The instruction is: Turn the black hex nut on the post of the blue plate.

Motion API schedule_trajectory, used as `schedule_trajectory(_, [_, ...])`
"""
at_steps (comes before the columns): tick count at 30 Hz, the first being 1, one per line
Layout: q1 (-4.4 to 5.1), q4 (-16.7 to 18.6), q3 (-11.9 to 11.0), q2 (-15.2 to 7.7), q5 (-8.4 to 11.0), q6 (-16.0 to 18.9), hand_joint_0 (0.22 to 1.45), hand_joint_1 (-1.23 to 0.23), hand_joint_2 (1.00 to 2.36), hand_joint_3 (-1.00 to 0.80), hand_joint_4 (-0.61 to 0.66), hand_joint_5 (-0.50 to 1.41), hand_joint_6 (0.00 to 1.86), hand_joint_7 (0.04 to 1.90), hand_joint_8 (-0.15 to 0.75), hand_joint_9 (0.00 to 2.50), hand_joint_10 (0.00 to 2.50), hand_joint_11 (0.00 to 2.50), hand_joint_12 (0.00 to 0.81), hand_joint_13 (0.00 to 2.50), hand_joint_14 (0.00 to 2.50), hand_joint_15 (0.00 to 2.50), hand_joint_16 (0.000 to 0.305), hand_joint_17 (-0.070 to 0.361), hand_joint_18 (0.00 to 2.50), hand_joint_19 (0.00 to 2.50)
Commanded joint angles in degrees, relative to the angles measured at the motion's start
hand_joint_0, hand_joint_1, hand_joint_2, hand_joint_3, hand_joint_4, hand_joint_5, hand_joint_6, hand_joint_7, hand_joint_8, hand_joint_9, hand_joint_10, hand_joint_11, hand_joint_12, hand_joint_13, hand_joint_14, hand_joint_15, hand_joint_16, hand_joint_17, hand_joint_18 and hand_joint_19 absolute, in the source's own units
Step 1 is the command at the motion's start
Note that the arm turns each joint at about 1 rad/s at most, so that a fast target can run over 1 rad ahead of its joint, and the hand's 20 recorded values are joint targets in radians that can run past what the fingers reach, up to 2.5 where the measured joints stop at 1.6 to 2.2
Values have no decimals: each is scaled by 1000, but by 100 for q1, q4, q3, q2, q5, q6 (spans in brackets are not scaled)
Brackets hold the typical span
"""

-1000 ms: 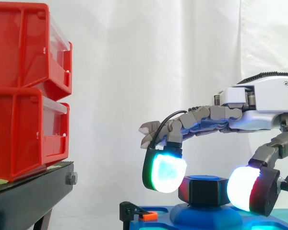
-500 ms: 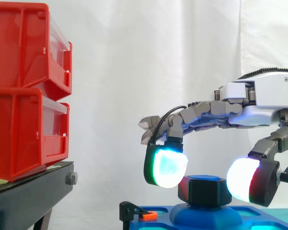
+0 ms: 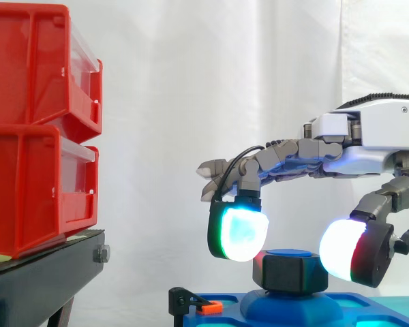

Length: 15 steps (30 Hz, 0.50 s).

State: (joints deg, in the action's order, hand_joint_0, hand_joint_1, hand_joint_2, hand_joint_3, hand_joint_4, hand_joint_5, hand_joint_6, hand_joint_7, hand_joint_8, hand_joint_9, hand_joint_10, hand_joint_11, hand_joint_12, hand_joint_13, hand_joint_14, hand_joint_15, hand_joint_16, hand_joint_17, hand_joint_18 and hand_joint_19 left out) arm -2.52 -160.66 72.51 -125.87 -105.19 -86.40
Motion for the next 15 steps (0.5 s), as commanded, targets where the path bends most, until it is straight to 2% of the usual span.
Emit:
schedule_trajectory(1, [-3, -9, 0, 1, -1, -17, 401, -577, 1000, -500, 433, -90, 502, 1102, 64, 189, 182, 384, 288, 92, 0, 29, 44, 99, 188, 226])
schedule_trajectory(15, [-12, -9, 0, -8, -1, -35, 402, -567, 1000, -500, 430, -91, 502, 1110, 62, 188, 174, 371, 287, 94, 0, 22, 44, 100, 194, 227])
